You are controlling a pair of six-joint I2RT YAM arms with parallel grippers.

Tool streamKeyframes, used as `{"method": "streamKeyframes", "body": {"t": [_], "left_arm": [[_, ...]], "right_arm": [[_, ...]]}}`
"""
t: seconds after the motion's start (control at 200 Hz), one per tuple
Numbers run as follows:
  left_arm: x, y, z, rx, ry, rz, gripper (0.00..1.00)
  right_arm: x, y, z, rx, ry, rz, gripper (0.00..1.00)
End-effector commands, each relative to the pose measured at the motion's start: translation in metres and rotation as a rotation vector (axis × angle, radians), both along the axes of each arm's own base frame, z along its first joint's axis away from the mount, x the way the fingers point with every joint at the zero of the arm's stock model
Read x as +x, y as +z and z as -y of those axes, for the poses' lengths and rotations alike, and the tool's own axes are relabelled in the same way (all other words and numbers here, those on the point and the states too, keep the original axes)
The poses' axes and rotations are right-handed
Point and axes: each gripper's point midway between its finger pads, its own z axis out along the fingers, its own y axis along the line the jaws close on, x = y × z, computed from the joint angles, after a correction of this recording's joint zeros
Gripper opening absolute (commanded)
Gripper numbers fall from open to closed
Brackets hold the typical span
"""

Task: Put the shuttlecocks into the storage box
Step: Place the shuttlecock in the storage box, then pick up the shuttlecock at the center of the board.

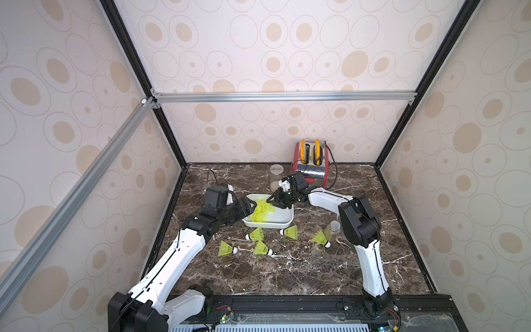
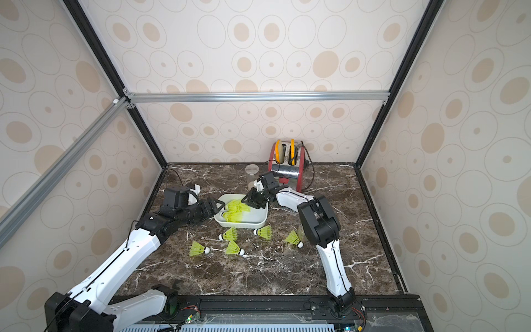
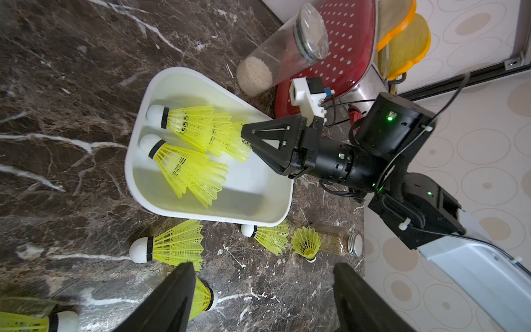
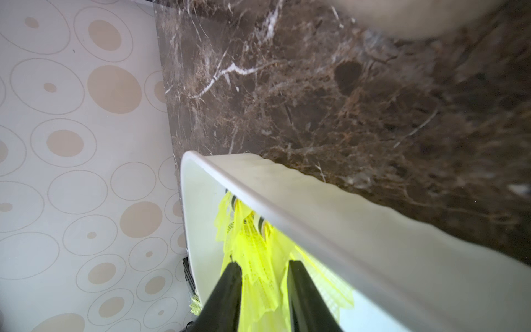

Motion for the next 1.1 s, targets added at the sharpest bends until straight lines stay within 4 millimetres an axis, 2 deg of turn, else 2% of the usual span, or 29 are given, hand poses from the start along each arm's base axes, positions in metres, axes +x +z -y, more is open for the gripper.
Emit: {"method": "streamKeyframes", "body": {"t": [0.0, 0.23, 0.446, 0.566, 0.696, 0.776, 0.921, 1.092], "left_arm": [[-0.003, 0.006, 0.002, -0.016, -0.008, 0.015, 0.78], [-0.009, 0.005, 0.001, -0.015, -0.016, 0.01, 0.78], [-0.015, 0.007, 0.0, -0.015, -0.023, 0.011, 0.78], [-0.02, 0.006, 0.0, -0.012, -0.037, 0.002, 0.78], [-0.028, 0.005, 0.001, -0.018, -0.062, -0.007, 0.78], [-0.035, 0.004, 0.003, -0.021, -0.09, -0.017, 0.78], [-0.053, -0.002, 0.009, -0.05, -0.147, -0.04, 0.78], [-0.076, -0.018, 0.013, -0.082, -0.197, -0.078, 0.78]], "right_arm": [[0.004, 0.033, 0.003, 0.011, -0.005, 0.062, 0.36], [0.0, 0.045, 0.007, 0.006, -0.006, 0.078, 0.37], [-0.007, 0.058, 0.02, -0.014, -0.012, 0.105, 0.37], [-0.019, 0.067, 0.037, -0.056, -0.021, 0.133, 0.34], [-0.042, 0.07, 0.063, -0.1, -0.039, 0.167, 0.33], [-0.061, 0.065, 0.081, -0.126, -0.045, 0.176, 0.33], [-0.102, 0.038, 0.111, -0.171, -0.046, 0.129, 0.34], [-0.133, 0.011, 0.127, -0.175, -0.036, 0.082, 0.38]]}}
